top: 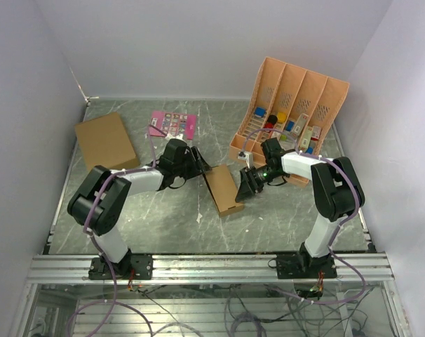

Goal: Fold the paper box

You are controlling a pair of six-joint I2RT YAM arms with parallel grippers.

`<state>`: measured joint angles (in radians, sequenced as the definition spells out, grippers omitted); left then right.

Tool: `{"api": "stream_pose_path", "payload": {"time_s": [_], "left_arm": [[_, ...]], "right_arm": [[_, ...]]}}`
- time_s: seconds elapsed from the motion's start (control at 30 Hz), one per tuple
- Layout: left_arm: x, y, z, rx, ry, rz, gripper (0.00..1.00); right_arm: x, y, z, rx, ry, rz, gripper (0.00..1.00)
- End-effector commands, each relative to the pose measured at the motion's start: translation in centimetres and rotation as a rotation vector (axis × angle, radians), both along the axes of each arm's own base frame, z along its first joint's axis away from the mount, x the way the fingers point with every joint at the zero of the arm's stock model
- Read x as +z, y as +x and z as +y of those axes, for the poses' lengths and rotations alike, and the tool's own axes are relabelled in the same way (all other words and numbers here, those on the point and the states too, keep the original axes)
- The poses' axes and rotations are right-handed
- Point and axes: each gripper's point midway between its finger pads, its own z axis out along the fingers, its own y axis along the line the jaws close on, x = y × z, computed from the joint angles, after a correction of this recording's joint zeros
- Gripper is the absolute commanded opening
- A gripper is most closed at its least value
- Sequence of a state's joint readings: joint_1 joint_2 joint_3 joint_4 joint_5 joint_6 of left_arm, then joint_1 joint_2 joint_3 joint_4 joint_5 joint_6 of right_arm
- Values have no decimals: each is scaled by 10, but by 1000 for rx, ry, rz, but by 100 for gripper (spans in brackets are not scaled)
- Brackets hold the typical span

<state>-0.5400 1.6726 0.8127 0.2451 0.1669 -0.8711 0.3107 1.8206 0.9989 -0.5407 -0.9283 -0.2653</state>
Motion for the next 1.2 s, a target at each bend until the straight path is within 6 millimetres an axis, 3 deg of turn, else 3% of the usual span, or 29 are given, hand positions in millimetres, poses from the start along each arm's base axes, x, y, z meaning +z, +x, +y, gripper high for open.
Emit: {"api": "stream_pose_path", "payload": {"time_s": [0.0, 0.23, 0.4, 0.53, 0.67, 0.77, 0.97, 1.1, 1.17], "left_arm": [[6, 7, -16, -59, -51, -23, 56], [8, 4, -20, -75, -86, -21, 25], [16, 4, -20, -87, -75, -34, 18], [24, 2, -13, -79, -44, -57, 35], [42, -4, 6, -42, 3, -120, 55], [55, -15, 22, -11, 12, -186, 63], [68, -50, 47, 34, -79, -304, 70], [85, -63, 63, 125, -210, -397, 90], [88, -70, 69, 162, -267, -419, 97]], "right_arm": [[-48, 2, -22, 31, -198, -64, 45], [-48, 2, -21, 33, -197, -61, 45], [-49, 2, -22, 32, -200, -62, 45], [-47, 3, -21, 34, -196, -67, 45], [-38, 7, -19, 36, -178, -83, 47], [-20, 14, -16, 25, -141, -144, 55], [20, 43, -20, -53, -96, -319, 68], [44, 57, -7, -70, 24, -428, 89], [45, 58, 3, -100, 90, -386, 90]]}}
